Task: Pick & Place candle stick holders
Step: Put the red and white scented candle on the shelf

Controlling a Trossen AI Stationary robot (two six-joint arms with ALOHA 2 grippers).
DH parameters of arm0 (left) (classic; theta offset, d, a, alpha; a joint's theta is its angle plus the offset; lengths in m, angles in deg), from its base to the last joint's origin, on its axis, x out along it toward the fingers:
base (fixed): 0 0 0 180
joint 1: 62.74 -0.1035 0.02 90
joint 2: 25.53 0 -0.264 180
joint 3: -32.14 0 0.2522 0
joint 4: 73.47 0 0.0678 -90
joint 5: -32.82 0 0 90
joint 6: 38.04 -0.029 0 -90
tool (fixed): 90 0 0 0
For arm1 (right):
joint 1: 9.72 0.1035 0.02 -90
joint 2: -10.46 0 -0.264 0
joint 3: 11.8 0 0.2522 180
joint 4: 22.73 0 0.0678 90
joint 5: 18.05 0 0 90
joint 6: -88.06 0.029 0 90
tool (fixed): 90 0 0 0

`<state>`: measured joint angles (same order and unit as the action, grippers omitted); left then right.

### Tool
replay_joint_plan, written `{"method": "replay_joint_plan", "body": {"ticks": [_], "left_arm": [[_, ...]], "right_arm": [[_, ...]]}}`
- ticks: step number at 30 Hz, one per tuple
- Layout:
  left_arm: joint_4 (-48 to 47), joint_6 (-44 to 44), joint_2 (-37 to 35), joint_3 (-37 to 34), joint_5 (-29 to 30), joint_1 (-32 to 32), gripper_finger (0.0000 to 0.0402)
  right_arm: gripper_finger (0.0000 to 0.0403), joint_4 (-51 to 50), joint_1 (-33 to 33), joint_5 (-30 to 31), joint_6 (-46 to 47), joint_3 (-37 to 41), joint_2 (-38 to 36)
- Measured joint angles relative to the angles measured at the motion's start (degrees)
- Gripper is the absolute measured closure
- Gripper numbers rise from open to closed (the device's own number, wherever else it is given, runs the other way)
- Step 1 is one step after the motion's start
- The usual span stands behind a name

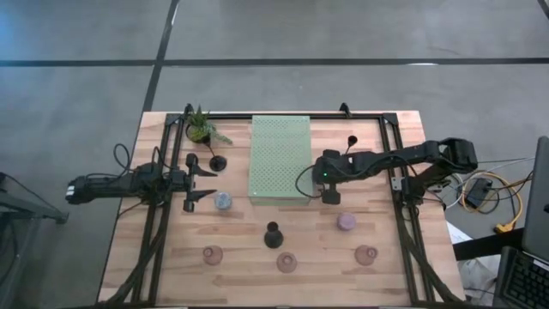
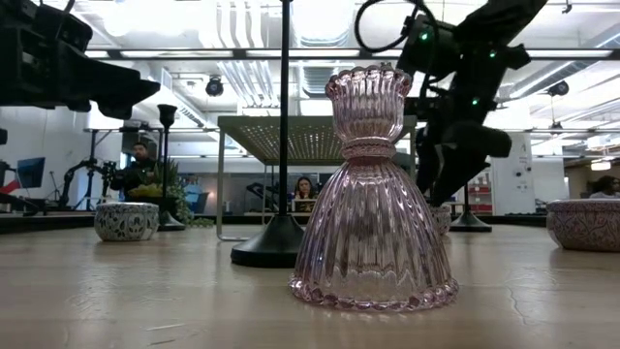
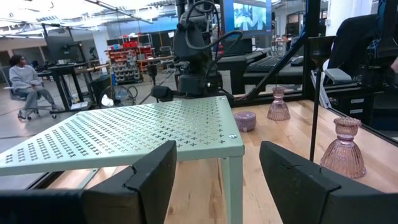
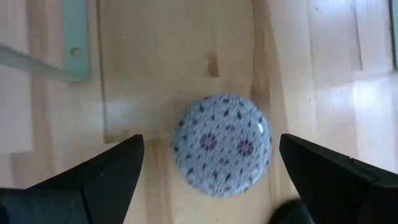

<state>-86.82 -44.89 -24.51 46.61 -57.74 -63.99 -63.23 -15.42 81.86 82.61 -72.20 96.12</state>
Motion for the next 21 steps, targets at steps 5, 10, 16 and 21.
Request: {"method": "replay_joint_plan", "body": {"ticks": [5, 10, 16, 21], "left_arm": [[0.02, 0.0, 0.04, 0.0, 0.0, 0.0, 0.0165], [0.02, 0.0, 0.22, 0.0, 0.0, 0.01, 0.0165], [0.02, 0.0, 0.24, 0.0, 0.0, 0.0, 0.0165], [0.02, 0.0, 0.24, 0.0, 0.0, 0.01, 0.0165]], "right_arm": [[0.0033, 0.44, -1.47, 0.19, -1.01, -1.13, 2.78], [0.0033, 0.79, -2.98, -2.52, -0.87, -2.07, 4.7], [0.0033, 0.48, -4.53, -6.32, -0.52, -2.15, 5.32], [0.0033, -0.28, -5.72, -8.11, -0.52, -2.11, 6.28]]}}
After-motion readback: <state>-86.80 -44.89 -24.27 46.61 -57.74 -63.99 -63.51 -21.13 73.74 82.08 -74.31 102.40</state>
